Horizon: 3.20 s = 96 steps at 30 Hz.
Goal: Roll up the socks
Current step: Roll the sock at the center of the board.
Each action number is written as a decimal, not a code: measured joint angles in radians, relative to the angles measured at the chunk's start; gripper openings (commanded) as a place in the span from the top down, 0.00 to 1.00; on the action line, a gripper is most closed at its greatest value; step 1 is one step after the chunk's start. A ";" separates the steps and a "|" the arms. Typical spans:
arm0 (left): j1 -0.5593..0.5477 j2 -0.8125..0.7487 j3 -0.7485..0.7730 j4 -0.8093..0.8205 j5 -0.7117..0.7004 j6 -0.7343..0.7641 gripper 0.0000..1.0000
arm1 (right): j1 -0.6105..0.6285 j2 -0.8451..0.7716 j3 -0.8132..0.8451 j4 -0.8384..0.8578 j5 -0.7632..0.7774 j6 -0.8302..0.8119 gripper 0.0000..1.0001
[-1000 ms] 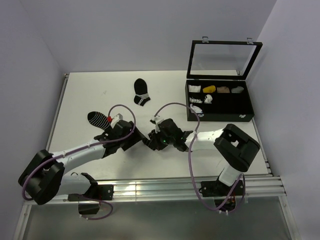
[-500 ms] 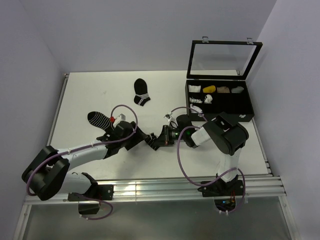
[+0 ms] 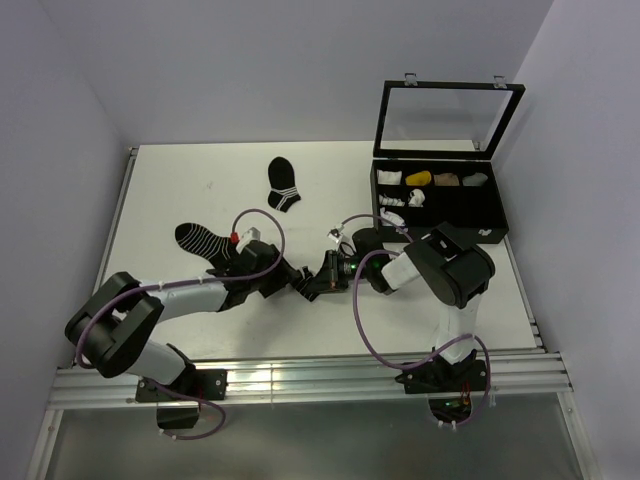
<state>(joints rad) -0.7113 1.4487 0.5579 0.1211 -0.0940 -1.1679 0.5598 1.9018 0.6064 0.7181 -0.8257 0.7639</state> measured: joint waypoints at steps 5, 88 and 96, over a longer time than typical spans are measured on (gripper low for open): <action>0.000 0.038 0.010 0.024 0.003 -0.002 0.59 | 0.000 -0.001 0.008 -0.019 -0.001 -0.005 1.00; -0.006 -0.147 -0.015 -0.124 -0.031 -0.023 0.22 | 0.080 -0.129 0.028 -0.214 0.160 -0.217 1.00; -0.008 -0.055 -0.014 -0.061 0.001 -0.023 0.28 | 0.029 -0.059 0.021 -0.116 0.044 -0.124 1.00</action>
<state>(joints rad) -0.7193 1.3941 0.5434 0.0597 -0.0933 -1.1912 0.5892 1.8431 0.6277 0.6025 -0.7818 0.6399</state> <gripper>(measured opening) 0.736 0.145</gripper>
